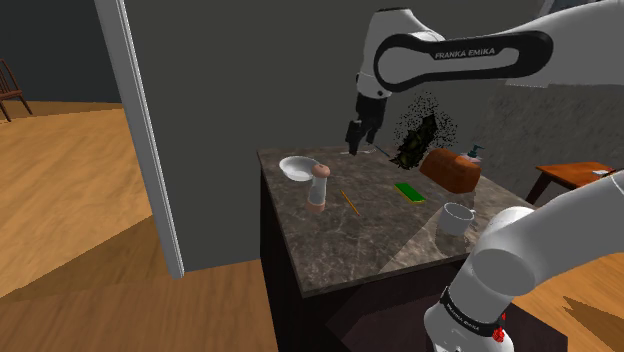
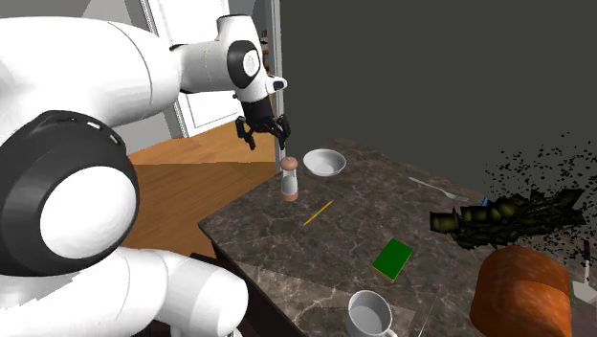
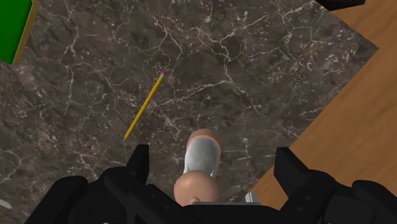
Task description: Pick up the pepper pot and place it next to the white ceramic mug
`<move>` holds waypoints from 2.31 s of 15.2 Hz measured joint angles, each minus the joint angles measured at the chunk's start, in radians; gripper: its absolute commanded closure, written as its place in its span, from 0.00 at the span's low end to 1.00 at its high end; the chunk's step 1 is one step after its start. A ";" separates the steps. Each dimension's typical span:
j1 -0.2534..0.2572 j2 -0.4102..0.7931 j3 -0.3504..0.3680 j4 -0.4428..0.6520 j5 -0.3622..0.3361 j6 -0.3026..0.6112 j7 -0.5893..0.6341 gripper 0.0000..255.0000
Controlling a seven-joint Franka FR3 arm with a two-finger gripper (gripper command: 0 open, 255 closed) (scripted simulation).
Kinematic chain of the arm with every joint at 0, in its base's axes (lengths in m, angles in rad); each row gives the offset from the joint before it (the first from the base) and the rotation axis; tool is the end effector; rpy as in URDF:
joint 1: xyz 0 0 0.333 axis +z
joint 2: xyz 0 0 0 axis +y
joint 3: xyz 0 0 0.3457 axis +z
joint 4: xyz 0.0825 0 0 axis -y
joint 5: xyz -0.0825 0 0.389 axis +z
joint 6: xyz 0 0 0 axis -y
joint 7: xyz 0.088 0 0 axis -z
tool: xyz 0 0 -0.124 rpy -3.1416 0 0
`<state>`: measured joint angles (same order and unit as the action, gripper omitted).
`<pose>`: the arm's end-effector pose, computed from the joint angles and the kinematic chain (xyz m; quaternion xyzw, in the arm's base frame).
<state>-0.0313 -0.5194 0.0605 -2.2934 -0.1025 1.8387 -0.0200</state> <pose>0.3938 0.0053 0.5587 0.9968 0.0330 0.0318 0.0648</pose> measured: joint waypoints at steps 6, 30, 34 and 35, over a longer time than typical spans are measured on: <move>-0.007 0.227 -0.001 0.067 -0.027 0.134 -0.013 0.00; -0.020 0.539 -0.008 0.148 -0.077 0.334 -0.021 1.00; -0.020 0.539 -0.009 0.148 -0.077 0.334 -0.021 1.00; -0.020 0.539 -0.009 0.148 -0.077 0.334 -0.021 1.00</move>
<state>-0.0512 0.0194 0.0519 -2.1454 -0.1792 2.1725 -0.0415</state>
